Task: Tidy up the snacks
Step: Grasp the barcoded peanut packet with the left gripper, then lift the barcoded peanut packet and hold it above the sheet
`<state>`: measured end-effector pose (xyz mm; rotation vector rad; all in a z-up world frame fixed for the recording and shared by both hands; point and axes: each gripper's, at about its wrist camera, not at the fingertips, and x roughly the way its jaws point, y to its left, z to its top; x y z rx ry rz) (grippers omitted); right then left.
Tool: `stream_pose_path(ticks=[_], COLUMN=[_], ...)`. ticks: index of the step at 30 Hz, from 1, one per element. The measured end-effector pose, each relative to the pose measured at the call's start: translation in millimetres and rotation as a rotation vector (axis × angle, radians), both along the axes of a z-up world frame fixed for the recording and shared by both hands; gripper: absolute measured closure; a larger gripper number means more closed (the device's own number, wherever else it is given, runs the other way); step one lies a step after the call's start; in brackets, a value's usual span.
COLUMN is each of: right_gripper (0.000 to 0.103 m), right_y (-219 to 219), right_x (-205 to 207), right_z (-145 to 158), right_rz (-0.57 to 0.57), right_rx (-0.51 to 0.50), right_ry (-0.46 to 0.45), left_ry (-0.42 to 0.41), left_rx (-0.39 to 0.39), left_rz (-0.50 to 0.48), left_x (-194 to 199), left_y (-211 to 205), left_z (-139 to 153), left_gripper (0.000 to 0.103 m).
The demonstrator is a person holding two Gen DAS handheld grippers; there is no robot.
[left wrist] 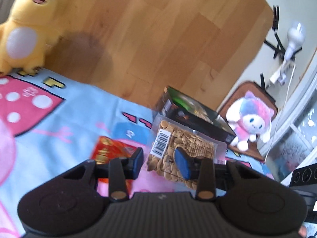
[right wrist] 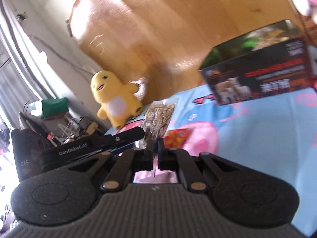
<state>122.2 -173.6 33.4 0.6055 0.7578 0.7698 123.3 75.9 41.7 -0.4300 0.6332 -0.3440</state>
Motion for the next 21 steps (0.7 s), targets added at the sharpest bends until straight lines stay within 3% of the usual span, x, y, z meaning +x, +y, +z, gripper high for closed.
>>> stream_pose_path(ticks=[10, 21], right_gripper=[0.097, 0.097], right_y=[-49, -48], right_x=[16, -47], right_z=[1, -11], right_rz=[-0.099, -0.064], right_rx=[0.074, 0.082], right_ry=[-0.006, 0.047], left_ry=[-0.028, 0.006], left_rx=[0.047, 0.105], left_rz=[-0.063, -0.031], left_x=[26, -48], left_y=[-56, -52], left_z=[14, 1], left_gripper=[0.067, 0.066])
